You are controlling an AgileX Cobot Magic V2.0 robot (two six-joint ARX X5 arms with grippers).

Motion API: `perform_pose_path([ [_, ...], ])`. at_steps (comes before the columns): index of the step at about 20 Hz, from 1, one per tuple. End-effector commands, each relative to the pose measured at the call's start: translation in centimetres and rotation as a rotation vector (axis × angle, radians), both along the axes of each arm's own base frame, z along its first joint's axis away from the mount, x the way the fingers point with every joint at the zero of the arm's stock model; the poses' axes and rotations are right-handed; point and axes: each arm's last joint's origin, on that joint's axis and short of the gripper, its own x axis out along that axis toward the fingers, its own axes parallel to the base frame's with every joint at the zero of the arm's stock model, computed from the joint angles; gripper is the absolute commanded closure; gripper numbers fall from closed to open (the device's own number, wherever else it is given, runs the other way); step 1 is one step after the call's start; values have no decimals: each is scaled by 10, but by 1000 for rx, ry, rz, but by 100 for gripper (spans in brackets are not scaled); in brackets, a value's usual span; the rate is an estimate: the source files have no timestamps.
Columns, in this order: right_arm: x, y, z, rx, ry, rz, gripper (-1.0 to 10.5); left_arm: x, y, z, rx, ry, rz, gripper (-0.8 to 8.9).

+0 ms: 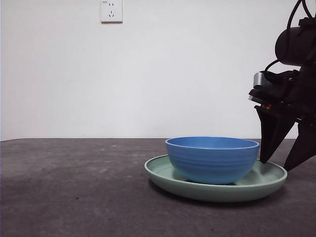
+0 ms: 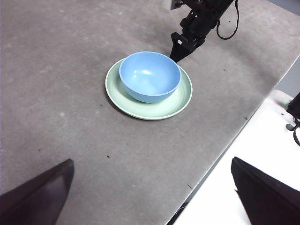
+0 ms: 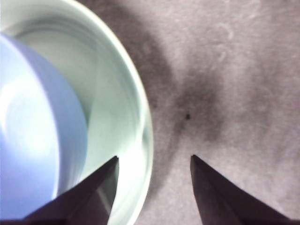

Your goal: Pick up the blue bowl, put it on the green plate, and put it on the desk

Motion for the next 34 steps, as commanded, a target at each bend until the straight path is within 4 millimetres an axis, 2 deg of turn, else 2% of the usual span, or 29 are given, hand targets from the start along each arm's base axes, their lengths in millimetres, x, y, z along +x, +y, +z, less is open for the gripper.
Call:
perform_pose_path([
  [1,6,3,-4,5,8,2,733,0,-1,4,-19,-25,-16,126],
  [5,10,5,-13,42,35,5,765,1,-2,6,-32,-39,-16,126],
  [7,14,6,-20,60,46,3,821,1,-2,6,-33,-40,-16,126],
  [9,16,7,-23,63,43,-5,943,1,-2,6,-34,-39,-16,126],
  [14,19,7,-21,71,27,-19,940,1,-2,6,-31,-36,-15,126],
  [18,25,12,-5,149,44,-15,940,1,-2,6,-33,-33,-13,126],
  [21,29,27,7,177,36,-2,940,1,-2,6,-33,-33,-13,125],
  [25,25,56,12,197,28,43,940,1,-2,6,-33,-34,-14,125],
  [31,19,92,0,182,35,82,940,1,-2,6,-31,-36,-16,126],
  [34,18,97,-7,153,43,79,940,1,-2,6,-31,-35,-15,126],
])
